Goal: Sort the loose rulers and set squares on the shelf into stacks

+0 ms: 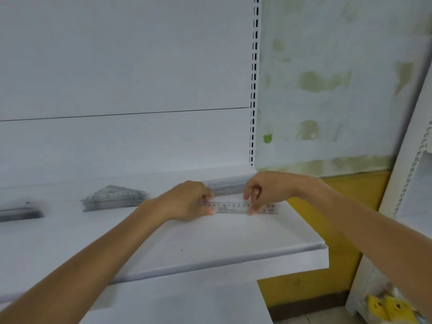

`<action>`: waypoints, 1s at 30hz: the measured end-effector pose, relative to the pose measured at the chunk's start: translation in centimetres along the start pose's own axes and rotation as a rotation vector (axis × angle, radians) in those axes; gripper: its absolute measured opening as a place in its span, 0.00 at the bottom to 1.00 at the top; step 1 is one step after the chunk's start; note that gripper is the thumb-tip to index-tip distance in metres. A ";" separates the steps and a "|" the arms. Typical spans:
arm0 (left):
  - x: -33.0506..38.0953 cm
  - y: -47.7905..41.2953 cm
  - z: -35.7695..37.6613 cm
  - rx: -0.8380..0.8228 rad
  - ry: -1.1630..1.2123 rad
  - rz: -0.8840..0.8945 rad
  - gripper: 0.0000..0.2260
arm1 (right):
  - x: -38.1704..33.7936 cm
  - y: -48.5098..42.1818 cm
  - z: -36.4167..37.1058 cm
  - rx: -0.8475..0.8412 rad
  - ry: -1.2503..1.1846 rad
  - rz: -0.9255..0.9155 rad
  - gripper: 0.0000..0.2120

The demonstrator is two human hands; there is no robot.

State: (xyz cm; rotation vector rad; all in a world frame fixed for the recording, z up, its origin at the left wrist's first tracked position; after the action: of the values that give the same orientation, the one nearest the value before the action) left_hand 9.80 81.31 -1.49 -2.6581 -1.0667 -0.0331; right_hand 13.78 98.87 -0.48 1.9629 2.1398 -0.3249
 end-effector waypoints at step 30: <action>4.9 3.8 0.5 0.116 0.105 -0.168 0.09 | -1.4 0.5 -0.5 -0.296 0.162 -0.176 0.13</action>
State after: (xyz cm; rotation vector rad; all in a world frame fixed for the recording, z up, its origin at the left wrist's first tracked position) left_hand 15.91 82.20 -2.31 -2.4308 -1.2150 -0.1378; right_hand 14.34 97.76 0.44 1.6917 2.3099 0.1231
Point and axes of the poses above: each hand's wrist, its own y-axis away from the middle knuckle, its own z-axis out of the palm, x = y × z, the point moved 5 cm from there along -y, towards the middle knuckle, and after that the axes turned 11 degrees about x, right-handed, at the moved point
